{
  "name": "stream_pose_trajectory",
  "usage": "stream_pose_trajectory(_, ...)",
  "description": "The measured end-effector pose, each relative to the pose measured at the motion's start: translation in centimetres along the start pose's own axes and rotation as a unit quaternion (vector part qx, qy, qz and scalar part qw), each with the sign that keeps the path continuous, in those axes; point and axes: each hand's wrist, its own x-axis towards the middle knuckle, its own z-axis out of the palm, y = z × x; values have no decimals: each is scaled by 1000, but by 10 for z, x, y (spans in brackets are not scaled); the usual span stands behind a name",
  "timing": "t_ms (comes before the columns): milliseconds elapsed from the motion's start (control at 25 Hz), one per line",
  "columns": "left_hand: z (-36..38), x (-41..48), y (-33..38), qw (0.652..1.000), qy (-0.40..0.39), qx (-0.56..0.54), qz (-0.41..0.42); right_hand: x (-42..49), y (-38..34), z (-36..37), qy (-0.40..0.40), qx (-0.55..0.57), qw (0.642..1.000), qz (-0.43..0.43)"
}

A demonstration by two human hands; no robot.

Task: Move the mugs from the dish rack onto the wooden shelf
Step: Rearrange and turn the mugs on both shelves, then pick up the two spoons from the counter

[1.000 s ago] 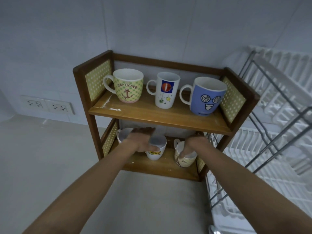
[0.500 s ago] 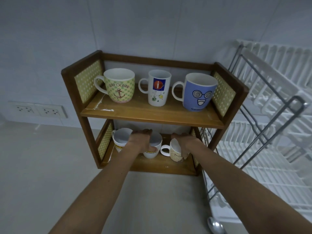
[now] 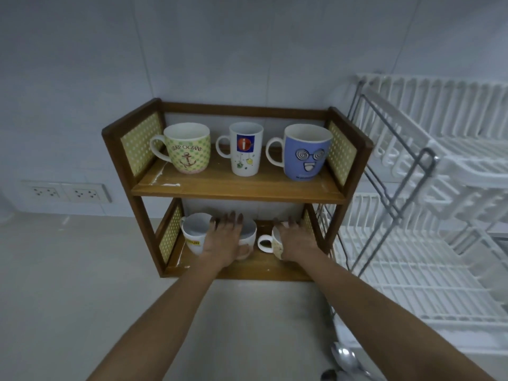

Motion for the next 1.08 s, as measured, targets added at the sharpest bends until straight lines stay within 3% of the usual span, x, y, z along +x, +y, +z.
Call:
stream_pose_trajectory(160,47,-101,50,975,118,-189,4,-88,11,55,149,158,969,-114)
stream_pose_trajectory(280,76,-173,101,941,102,-322,-1,-156,56,103,143,155,968,-137)
stream_pose_trajectory(360,85,-204,142,930,70,-360,21,-181,98,124,120,123,982,-80)
stream_pose_trajectory(520,100,-222,218,946,24,-313,74,-198,168,154,88,100,991,-6)
stream_pose_trajectory(640,112,-220,252,971,-25,-225,76,-200,192,171,87,154,984,3)
stream_pose_trajectory(840,119,-226,272,985,22,-168,41,-191,203,178,75,176,980,-47)
stream_pose_trajectory(960,117,-235,277,982,45,-185,-16,-186,204,173,40,202,975,-82)
stream_pose_trajectory(1080,110,-239,282,975,12,-173,-141,-180,204,162,-39,190,974,-120)
